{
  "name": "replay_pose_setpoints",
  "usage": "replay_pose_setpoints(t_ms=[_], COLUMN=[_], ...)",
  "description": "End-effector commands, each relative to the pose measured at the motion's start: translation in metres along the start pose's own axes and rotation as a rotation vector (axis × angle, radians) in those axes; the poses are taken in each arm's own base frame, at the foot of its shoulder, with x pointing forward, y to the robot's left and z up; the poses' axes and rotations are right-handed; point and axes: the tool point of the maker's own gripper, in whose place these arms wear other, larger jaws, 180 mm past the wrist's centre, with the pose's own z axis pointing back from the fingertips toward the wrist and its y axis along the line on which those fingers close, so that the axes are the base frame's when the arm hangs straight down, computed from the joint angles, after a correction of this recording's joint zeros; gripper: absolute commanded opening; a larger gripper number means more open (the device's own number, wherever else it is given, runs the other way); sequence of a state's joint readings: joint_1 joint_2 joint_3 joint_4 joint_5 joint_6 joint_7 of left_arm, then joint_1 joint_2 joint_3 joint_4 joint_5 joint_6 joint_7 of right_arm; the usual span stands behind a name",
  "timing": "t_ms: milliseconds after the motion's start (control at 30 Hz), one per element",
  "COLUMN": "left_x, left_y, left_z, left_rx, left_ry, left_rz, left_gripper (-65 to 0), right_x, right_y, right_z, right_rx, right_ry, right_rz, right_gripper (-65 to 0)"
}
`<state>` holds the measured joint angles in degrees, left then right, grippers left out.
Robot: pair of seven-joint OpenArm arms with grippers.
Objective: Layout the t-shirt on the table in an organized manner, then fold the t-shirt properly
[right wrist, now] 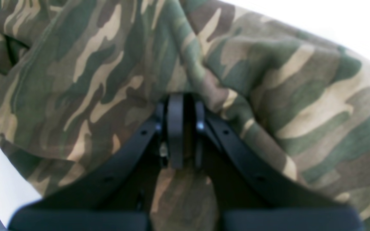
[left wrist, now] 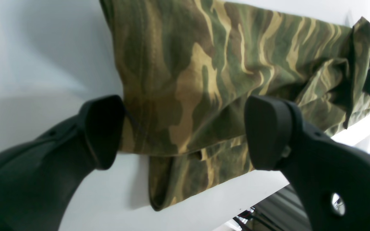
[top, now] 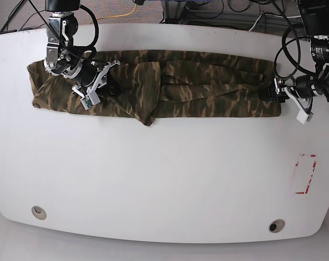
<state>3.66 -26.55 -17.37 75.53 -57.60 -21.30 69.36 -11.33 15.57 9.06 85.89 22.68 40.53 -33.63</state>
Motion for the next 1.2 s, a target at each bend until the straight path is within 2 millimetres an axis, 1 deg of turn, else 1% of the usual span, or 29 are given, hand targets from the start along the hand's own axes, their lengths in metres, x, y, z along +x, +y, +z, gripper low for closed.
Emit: replay_pose_setpoints(t_ms=[0,67,200,333,400,700,767,833,900,1000,1067,1167], left_x=[-0.013,-0.018,-0.028,-0.035,-0.037,-0.039,-0.038,-0.036,-0.035,-0.035,-0.035,-0.034], left_y=[0.004,-0.002,-0.013,-0.021,-0.026,-0.034,-0.035,-0.037,-0.039,-0.039,-0.039,-0.039], left_z=[-0.004,-0.011,-0.022,-0.030,-0.035,-0.040,-0.040,-0.039,-0.039,-0.039,-0.039,-0.039], left_rx=[0.031,0.017,-0.005,-0.023,-0.038,-0.058,-0.059,-0.061,-0.062,-0.063,-0.063,-0.063], left_ry=[0.061,0.081,0.128,0.155,0.155,0.154,0.151,0.145,0.141,0.141,0.141,0.138], left_rz=[-0.006,-0.016,-0.041,-0.054,-0.049,-0.043,-0.048,-0.057,-0.063,-0.063,-0.063,-0.062], left_gripper=[-12.6,-15.0,-22.1,-26.1,-26.4,-26.7,-28.2,-33.1,-41.9,-51.4,-54.2,-54.4], right_x=[-0.014,-0.014,-0.014,-0.014,-0.014,-0.014,-0.014,-0.014,-0.014,-0.014,-0.014,-0.014], right_y=[-0.009,-0.009,-0.009,-0.009,-0.009,-0.009,-0.009,-0.009,-0.009,-0.009,-0.009,-0.008], right_z=[0.004,0.004,0.004,0.004,0.004,0.004,0.004,0.005,0.005,0.004,0.004,0.004], right_rx=[-0.035,-0.035,-0.035,-0.035,-0.034,-0.035,-0.034,-0.035,-0.036,-0.034,-0.034,-0.034], right_ry=[0.080,0.080,0.080,0.079,0.078,0.080,0.078,0.077,0.078,0.076,0.076,0.075], right_rz=[0.027,0.027,0.027,0.026,0.025,0.027,0.025,0.025,0.026,0.024,0.024,0.023], right_gripper=[-60.6,-60.6,-60.6,-60.6,-60.6,-60.6,-60.6,-60.6,-60.6,-60.6,-60.6,-60.6])
